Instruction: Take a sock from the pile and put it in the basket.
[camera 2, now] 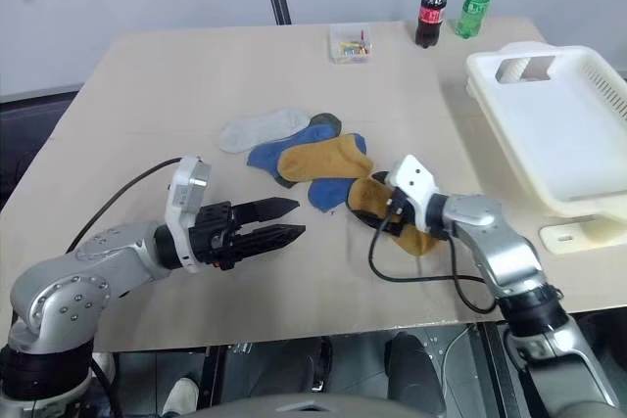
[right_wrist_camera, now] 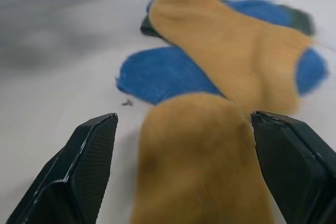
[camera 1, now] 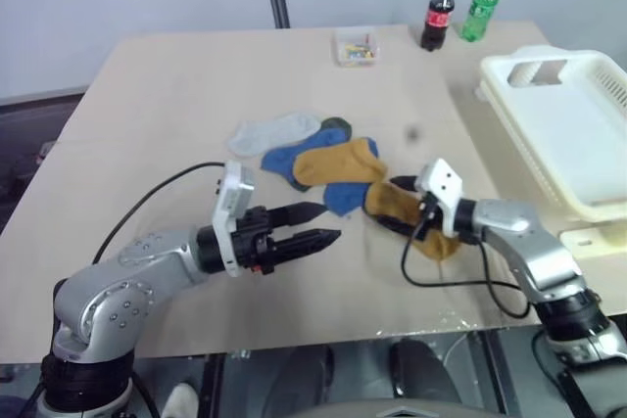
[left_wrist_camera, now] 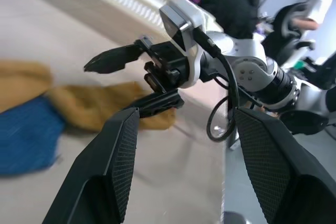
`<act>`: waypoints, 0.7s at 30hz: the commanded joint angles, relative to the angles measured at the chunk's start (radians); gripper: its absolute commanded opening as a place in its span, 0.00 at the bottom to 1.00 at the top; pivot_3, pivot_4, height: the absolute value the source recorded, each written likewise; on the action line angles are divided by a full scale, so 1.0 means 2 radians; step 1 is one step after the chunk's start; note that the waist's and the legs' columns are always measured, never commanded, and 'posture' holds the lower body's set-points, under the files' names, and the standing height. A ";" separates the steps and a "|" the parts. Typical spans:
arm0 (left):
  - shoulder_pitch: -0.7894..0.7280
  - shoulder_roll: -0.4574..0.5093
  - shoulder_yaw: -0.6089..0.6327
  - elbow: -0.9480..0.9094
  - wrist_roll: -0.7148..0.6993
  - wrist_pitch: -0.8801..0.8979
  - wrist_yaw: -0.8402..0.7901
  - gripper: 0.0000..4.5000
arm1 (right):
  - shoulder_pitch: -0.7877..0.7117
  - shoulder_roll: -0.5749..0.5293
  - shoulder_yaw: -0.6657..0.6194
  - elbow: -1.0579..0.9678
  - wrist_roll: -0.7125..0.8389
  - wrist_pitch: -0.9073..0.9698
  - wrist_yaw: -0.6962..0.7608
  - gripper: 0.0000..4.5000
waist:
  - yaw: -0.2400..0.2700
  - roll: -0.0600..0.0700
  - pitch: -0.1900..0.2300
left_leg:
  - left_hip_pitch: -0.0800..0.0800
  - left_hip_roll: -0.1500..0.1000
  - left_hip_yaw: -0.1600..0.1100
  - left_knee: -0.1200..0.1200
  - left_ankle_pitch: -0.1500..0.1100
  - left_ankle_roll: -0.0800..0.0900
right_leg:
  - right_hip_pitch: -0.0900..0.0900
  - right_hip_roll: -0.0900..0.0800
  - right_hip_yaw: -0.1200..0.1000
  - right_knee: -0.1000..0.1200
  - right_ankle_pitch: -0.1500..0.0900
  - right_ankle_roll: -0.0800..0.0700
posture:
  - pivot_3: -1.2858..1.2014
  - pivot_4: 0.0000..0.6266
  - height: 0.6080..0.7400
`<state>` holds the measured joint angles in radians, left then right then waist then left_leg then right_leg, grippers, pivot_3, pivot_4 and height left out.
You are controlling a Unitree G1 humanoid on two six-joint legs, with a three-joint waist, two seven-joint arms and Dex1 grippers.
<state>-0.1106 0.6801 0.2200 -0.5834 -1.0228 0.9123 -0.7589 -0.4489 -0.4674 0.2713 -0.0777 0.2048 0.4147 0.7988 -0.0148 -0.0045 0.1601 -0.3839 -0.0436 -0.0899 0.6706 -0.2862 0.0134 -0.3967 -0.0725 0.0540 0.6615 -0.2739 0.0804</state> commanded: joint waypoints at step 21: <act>0.057 0.026 0.018 -0.031 0.013 -0.048 0.007 0.69 | 0.017 -0.005 0.093 -0.078 -0.043 -0.022 0.085 0.01 | -0.001 0.000 0.000 | 0.000 0.001 0.000 -0.001 0.000 0.000 | 0.000 0.000 0.000 0.000 0.000 0.000 | 0.52 0.24 1.00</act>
<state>0.0040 0.7201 0.2309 -0.6142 -0.9796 0.8360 -0.7398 -0.4123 -0.4863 0.4412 -0.1931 0.1249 0.4003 0.9633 -0.0169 -0.0044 0.1601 -0.3837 -0.0422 -0.0898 0.6694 -0.2862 0.0132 -0.3974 -0.0722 0.0538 0.6617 -0.2740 0.0802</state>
